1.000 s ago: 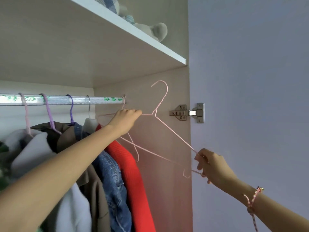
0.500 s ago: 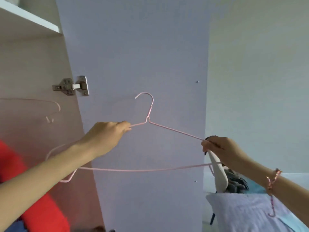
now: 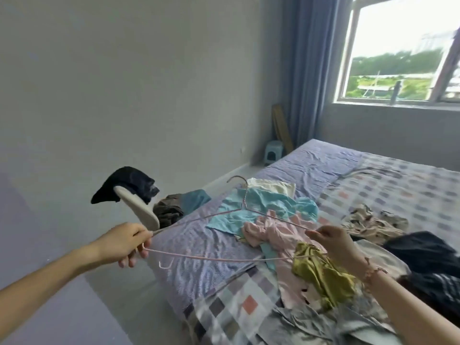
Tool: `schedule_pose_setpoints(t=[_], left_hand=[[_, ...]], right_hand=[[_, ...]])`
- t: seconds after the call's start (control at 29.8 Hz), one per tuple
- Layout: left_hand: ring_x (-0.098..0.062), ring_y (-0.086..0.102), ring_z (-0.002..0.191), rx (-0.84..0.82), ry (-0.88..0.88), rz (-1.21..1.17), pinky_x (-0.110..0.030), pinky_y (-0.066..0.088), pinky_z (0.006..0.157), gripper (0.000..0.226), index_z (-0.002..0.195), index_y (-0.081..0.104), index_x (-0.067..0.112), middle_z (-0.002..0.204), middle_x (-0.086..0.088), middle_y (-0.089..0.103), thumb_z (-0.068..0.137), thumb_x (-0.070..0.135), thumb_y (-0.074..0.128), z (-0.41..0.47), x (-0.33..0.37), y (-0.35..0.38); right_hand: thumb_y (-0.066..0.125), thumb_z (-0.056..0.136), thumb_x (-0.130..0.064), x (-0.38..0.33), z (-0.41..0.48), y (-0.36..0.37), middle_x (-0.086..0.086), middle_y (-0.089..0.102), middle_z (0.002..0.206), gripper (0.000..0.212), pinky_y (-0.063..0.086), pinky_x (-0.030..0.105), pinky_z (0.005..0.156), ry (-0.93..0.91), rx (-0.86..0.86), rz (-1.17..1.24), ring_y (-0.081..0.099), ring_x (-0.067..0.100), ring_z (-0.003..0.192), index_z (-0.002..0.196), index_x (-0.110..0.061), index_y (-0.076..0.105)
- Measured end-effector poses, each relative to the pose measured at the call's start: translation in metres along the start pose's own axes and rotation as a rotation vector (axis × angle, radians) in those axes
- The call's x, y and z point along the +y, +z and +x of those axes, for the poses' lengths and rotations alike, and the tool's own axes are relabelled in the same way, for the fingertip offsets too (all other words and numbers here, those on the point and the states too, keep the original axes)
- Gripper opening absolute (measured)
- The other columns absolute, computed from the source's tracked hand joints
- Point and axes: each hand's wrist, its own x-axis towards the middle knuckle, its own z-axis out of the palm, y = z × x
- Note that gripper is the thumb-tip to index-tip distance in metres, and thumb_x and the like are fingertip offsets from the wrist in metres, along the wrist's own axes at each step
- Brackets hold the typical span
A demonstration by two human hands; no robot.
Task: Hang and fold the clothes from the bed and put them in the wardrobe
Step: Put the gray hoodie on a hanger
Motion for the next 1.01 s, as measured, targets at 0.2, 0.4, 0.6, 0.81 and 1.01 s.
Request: schedule_pose_setpoints(t=[0.2, 0.4, 0.6, 0.81, 1.01], left_hand=[[-0.017, 0.062, 0.047, -0.394, -0.127, -0.327, -0.021, 0.048, 0.041, 0.013, 0.095, 0.053, 0.0, 0.069, -0.013, 0.07, 0.098, 0.008, 0.043, 0.094, 0.049, 0.137], [-0.014, 0.053, 0.029, -0.402, -0.383, -0.543, -0.017, 0.041, 0.029, 0.022, 0.087, 0.049, -0.003, 0.054, -0.018, 0.06, 0.1, 0.002, 0.032, 0.167, 0.04, 0.264], [-0.009, 0.045, 0.022, -0.346, -0.385, -0.731, -0.011, 0.032, 0.025, 0.03, 0.076, 0.041, 0.001, 0.054, -0.016, 0.051, 0.102, 0.003, 0.026, 0.249, 0.081, 0.308], [-0.031, 0.057, 0.102, -0.505, -0.325, -0.567, -0.036, 0.051, 0.074, 0.036, 0.129, 0.039, 0.01, 0.113, -0.018, 0.057, 0.102, 0.032, 0.032, 0.327, 0.116, 0.343], [-0.024, 0.054, 0.067, -0.673, 0.126, 0.315, -0.028, 0.04, 0.057, 0.028, 0.086, 0.057, 0.004, 0.077, -0.013, 0.057, 0.098, 0.026, 0.044, 0.315, 0.121, 0.418]], right_hand=[[0.078, 0.075, -0.019, 0.106, -0.046, -0.065, 0.005, 0.053, 0.055, 0.026, 0.033, 0.023, 0.049, 0.414, 0.198, 0.015, 0.044, 0.013, 0.052, 0.059, -0.003, 0.065], [0.055, 0.085, 0.011, 0.172, -0.071, -0.058, 0.007, 0.046, 0.053, 0.01, 0.028, 0.011, 0.031, 0.852, 0.414, 0.332, 0.039, 0.008, 0.03, 0.078, 0.006, 0.06], [0.048, 0.088, 0.014, 0.17, -0.034, -0.058, 0.021, 0.052, 0.095, 0.048, 0.053, 0.016, 0.052, 0.802, 0.703, 0.716, 0.055, 0.025, 0.075, 0.133, 0.008, 0.034], [0.048, 0.091, 0.007, 0.191, -0.016, -0.073, 0.01, 0.053, 0.085, 0.045, 0.048, 0.031, 0.072, 0.833, 0.777, 0.549, 0.052, 0.017, 0.071, 0.135, 0.007, 0.036], [0.041, 0.089, 0.011, 0.267, -0.046, -0.051, 0.01, 0.044, 0.066, 0.027, 0.029, 0.014, 0.035, 1.163, 0.695, 0.515, 0.04, 0.008, 0.031, 0.114, 0.003, 0.049]])
